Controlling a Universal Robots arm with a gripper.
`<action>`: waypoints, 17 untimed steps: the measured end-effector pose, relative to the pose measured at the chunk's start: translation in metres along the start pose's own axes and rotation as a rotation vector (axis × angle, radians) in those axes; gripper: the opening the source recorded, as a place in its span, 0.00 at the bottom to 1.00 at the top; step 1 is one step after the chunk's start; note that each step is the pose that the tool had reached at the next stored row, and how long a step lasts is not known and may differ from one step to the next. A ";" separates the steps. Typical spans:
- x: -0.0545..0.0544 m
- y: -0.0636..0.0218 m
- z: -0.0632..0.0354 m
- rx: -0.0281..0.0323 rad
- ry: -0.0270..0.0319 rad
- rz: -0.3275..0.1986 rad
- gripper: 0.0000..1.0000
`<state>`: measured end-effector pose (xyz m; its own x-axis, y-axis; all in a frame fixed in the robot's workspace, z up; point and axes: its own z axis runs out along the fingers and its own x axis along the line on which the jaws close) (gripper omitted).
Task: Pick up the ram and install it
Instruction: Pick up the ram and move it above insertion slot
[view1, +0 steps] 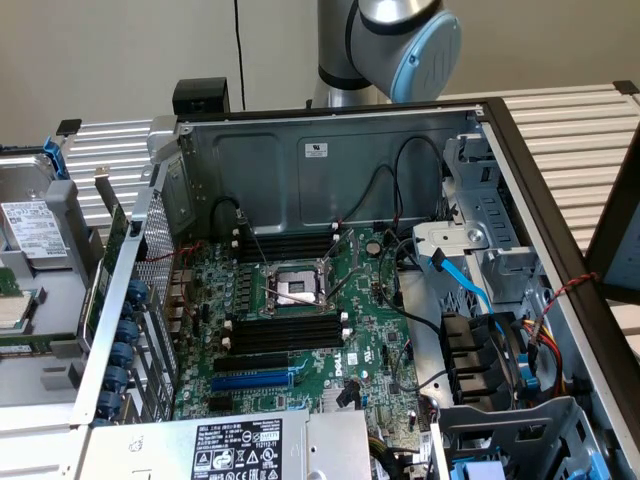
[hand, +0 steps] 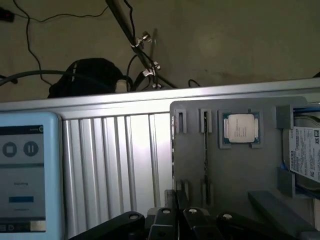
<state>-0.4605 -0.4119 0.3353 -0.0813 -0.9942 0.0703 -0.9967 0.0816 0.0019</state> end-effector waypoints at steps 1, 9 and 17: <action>0.000 0.0000 -0.0016 0.0002 0.0009 0.000 0.12; 0.001 0.0000 -0.0119 0.0009 0.0097 0.000 0.12; 0.001 0.0000 -0.0206 0.0017 0.0205 0.000 0.12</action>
<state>-0.4605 -0.4118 0.3560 -0.0813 -0.9926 0.0907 -0.9967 0.0816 0.0002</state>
